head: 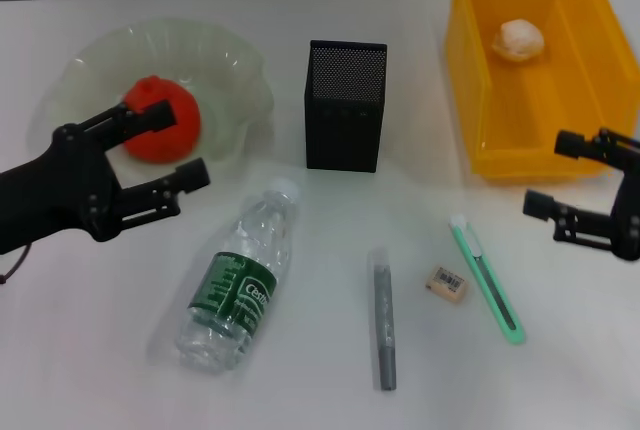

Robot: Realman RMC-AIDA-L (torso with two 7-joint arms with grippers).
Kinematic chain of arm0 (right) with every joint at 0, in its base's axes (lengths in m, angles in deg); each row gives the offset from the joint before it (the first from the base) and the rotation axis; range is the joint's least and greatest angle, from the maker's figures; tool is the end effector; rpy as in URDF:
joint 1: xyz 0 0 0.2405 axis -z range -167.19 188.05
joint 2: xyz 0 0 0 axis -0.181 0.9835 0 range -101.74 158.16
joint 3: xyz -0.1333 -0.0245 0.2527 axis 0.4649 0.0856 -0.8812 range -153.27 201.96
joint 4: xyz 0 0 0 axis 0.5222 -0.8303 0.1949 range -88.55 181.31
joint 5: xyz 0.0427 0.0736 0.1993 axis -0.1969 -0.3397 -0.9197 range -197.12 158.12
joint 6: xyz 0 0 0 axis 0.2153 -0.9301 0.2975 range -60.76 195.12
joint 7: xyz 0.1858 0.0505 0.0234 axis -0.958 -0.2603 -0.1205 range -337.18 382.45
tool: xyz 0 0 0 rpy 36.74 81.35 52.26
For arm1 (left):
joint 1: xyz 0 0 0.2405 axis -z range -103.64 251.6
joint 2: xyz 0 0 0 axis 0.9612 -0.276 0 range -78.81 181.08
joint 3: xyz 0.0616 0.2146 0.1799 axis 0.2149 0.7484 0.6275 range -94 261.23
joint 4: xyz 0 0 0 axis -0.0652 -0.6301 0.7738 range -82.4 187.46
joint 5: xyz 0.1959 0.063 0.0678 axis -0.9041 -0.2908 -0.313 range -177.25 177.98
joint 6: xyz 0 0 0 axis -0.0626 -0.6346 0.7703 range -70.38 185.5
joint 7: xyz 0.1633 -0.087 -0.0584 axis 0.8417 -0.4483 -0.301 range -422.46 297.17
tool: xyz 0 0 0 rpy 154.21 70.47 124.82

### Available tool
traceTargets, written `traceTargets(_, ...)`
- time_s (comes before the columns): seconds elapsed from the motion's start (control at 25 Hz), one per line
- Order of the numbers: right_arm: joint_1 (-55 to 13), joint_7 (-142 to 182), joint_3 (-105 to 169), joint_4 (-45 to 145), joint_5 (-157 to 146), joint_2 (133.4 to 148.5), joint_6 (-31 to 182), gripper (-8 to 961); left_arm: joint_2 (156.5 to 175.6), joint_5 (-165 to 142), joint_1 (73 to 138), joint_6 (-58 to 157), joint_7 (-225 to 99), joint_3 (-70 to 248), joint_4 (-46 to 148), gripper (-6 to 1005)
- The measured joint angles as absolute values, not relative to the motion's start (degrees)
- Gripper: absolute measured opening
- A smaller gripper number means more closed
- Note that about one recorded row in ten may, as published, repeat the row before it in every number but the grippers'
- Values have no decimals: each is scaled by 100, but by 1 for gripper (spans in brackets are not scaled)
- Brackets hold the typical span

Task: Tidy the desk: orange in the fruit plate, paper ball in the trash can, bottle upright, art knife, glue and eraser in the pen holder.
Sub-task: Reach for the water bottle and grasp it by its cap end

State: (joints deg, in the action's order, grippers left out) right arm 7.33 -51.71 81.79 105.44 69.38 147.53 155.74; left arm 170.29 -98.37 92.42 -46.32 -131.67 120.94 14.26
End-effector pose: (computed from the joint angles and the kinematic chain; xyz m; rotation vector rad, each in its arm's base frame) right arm 0.3022 0.2829 -0.0065 -2.4881 0.4701 0.7820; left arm -0.2784 0.3019 -0.0138 -2.5397 -0.4680 -1.1044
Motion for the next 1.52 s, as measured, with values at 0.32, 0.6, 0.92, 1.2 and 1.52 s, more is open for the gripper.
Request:
traceTargets(0.32, 554, -3625, 7599, 9175, 7035, 14733, 16220, 819, 17028, -8839, 8355, -2635, -14746, 15187, -941, 836)
traceTargets(0.6, 578, -3371, 7475, 9019, 7404, 14747, 16174, 820, 16990, -10907, 7202, 546, -17702, 17931, -4009, 836)
traceTargets(0.92, 575, -3234, 7431, 8801, 7448, 14736, 16082, 819, 17012, -13137, 7420, 794, -20318, 18876, -4551, 837)
traceTargets(1.2, 469, -3073, 7443, 8622, 7760, 14739, 15951, 820, 17028, -14245, 7910, 799, -21669, 19375, -4212, 834)
traceTargets(1.52, 401, -2911, 7481, 8531, 8026, 14747, 15927, 819, 17031, -14438, 8225, 920, -21987, 19359, -3728, 832)
